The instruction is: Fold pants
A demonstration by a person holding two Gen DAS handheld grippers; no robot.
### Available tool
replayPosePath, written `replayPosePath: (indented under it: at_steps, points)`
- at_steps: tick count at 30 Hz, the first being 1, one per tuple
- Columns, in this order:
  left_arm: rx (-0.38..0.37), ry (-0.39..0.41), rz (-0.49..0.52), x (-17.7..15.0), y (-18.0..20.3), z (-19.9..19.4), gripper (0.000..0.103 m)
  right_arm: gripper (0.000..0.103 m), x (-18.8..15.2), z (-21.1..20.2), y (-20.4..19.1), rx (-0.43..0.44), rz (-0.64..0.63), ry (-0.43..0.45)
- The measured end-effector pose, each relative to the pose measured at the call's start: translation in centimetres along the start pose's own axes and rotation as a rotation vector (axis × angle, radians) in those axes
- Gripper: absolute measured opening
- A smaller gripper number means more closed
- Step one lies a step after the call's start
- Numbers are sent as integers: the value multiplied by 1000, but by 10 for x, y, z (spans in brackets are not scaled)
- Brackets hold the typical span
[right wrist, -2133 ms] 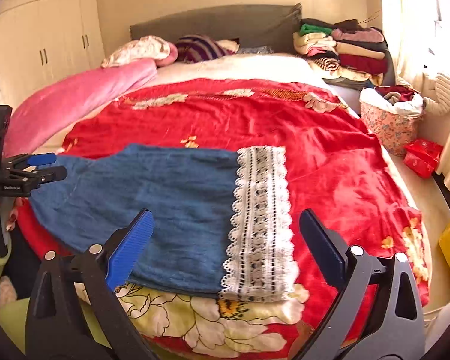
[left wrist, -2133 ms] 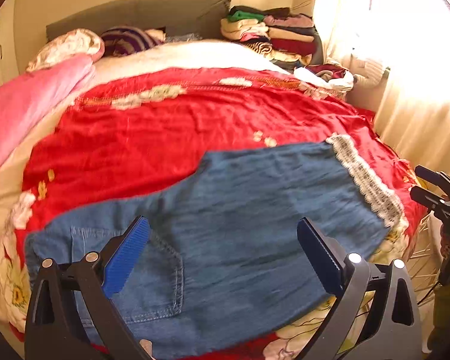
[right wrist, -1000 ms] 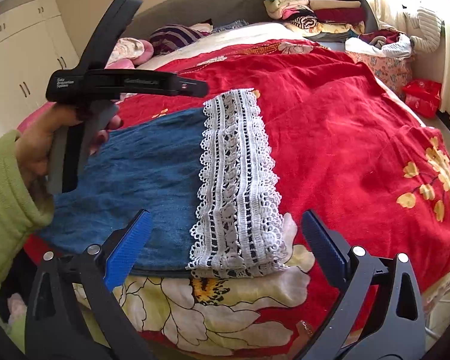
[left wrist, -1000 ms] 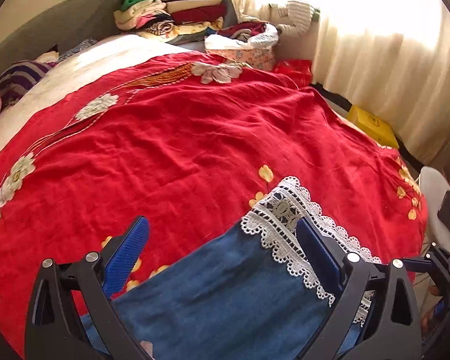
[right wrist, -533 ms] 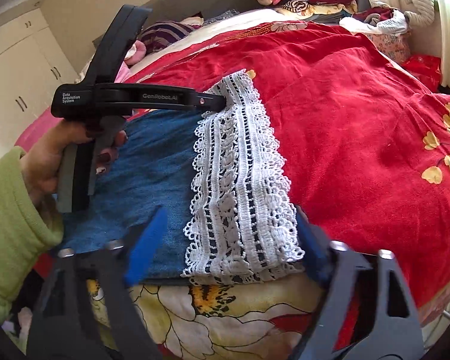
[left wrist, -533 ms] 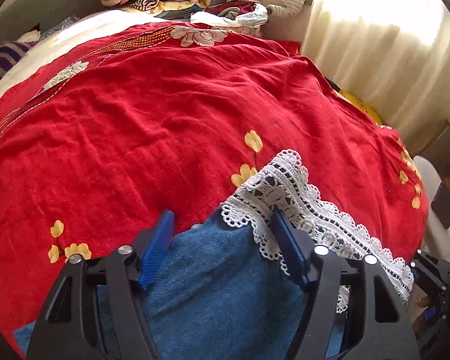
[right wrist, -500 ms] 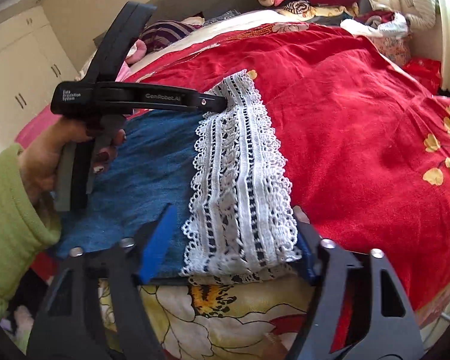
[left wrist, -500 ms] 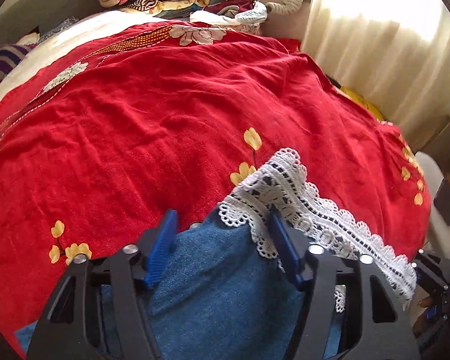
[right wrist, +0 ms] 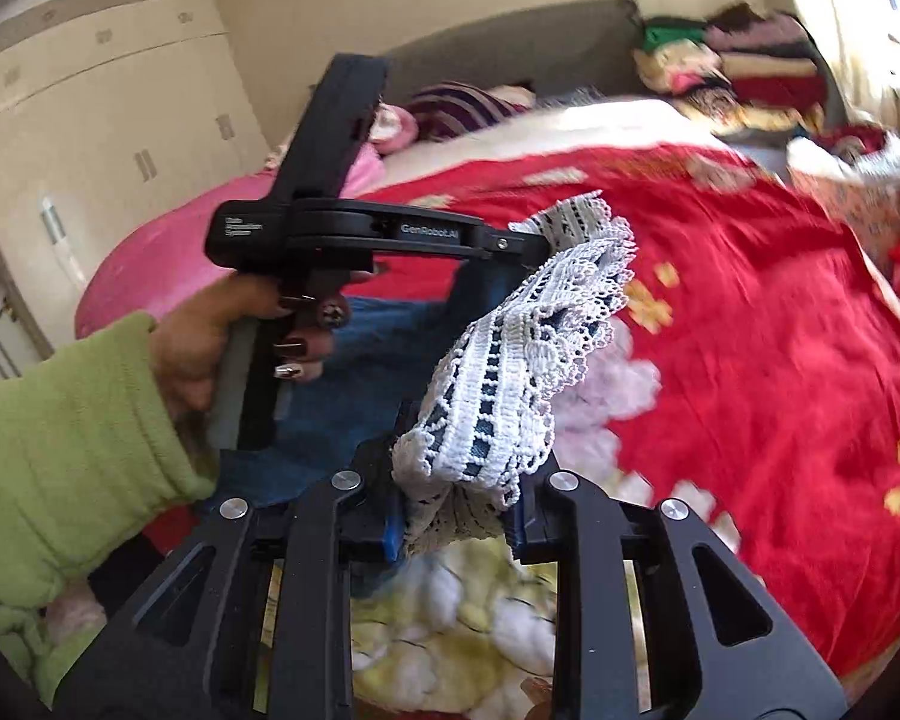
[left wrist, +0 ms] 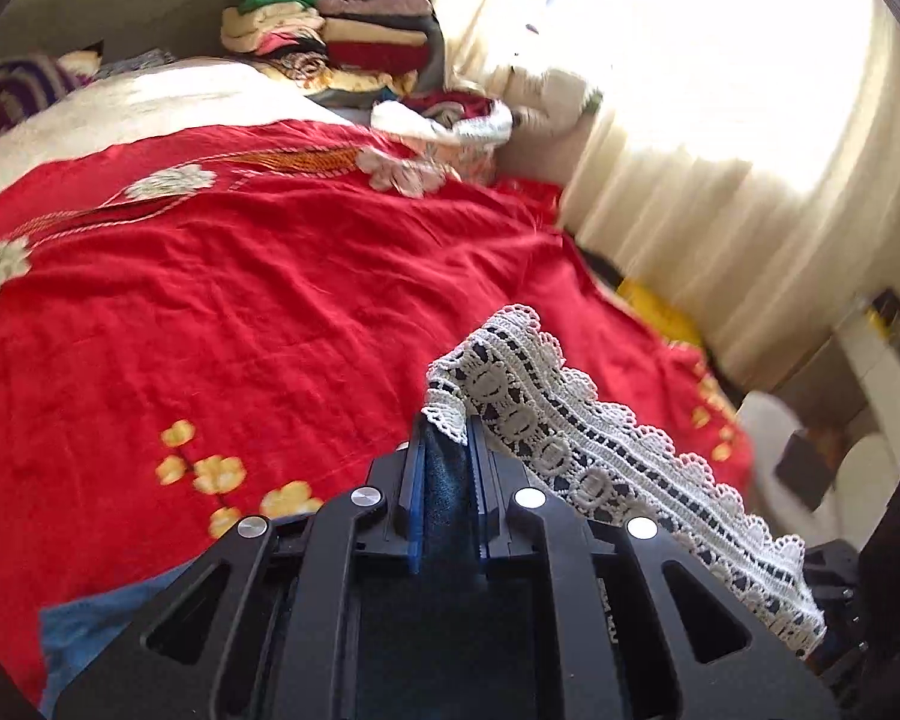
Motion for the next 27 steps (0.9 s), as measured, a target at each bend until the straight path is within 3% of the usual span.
replayPosePath:
  at_steps: [4,9,14,17,20,23,27]
  points:
    - [39,63,-38,-13,-28,-37,11,18,3,13,-49,29,-127,-12]
    - [131,52,-185,-49,-75,-57,16,18,-18,49,-90,7,-252,-83]
    - [146,136,-403,-74,-118,-105,33,18,-39,70,-132,-31,-457,-126]
    - [132,227,-511,-90,-142,-147,44,18,-51,81,-155,-41,-565,-153]
    - [148,257,-575,-111,-159,-173,53,24,-69,95,-170,-18,-599,-209]
    - [149,246,-616,-132,-166,-180,56,51,-81,99,-183,21,-627,-239]
    - [133,218,-607,-138,-164,-172,64,61,-67,77,-186,94,-579,-237]
Point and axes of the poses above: each gripper's, at about its wrist camera, not at the fingertips, and z roughly the way its jaws point, y to its right, x to its top, the point moved 8 cm from there along z, roughly the way its jaws point, and after that the axes turned 6 degrees about z, right-handed, at the moved point
